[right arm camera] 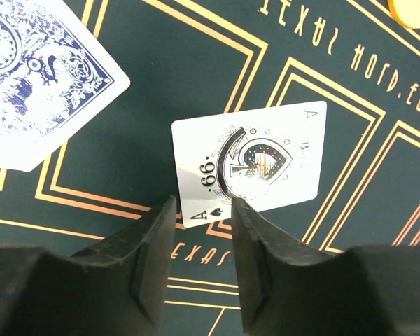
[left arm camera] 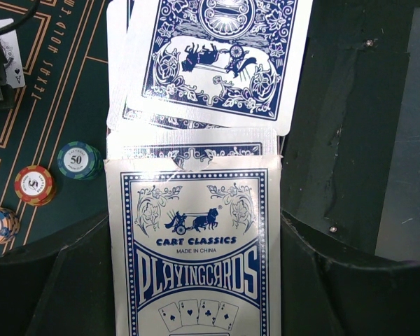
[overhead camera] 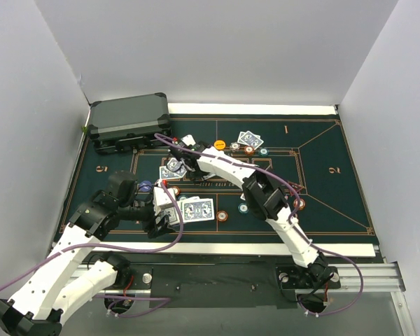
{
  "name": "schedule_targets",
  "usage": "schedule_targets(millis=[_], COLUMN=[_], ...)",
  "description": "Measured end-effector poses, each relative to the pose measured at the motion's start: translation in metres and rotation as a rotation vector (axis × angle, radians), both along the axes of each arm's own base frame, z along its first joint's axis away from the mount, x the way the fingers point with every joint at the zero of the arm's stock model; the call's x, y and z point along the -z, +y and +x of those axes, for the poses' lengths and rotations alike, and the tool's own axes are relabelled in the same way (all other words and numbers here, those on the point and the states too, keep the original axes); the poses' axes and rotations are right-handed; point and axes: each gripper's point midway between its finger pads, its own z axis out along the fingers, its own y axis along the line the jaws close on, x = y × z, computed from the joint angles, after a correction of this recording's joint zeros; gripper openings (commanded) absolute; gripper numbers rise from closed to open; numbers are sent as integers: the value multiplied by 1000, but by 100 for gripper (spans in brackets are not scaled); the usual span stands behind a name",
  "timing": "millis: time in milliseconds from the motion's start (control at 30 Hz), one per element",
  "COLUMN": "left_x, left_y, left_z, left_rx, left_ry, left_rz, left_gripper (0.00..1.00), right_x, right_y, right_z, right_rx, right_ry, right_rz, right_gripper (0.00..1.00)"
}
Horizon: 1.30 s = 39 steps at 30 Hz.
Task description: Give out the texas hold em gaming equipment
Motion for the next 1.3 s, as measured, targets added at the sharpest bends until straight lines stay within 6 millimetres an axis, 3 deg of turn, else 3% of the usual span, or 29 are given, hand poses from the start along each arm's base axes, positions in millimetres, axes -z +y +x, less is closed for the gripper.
schedule_targets(millis=[267, 400, 600, 733, 833, 933, 1133, 1300], left_x=[-1, -2, -2, -3, -3, -3, -3, -3], left_y=[0, 0, 0, 0, 1, 1, 1, 1], left_z=[-1, -1, -1, -1, -1, -1, -1, -1], left_rx=[0, -1, -4, -4, -4, -4, -4, -4], left_ry=[-7, -7, -6, -7, -8, -9, -8, -9], left_rz=[-4, -5, -7, -8, -9, -9, -8, -9], left_gripper=[0, 0, 0, 0, 0, 0, 0, 0], right_x=[-4, -19, -82, -136, -163, -178, -194, -222], right_y=[-6, -4, -6, -27, -46, -62, -74, -73], right_z=[-7, -9, -5, 0, -3, -19, -81, -126], right_rx=[12, 19, 60, 113, 155, 191, 199, 176], right_ry=[78, 107, 91, 37, 6, 5, 56, 74], right_rz=[102, 184, 374, 503, 567, 638, 816, 1046], right_gripper=[49, 53, 72, 76, 79, 83, 89, 94])
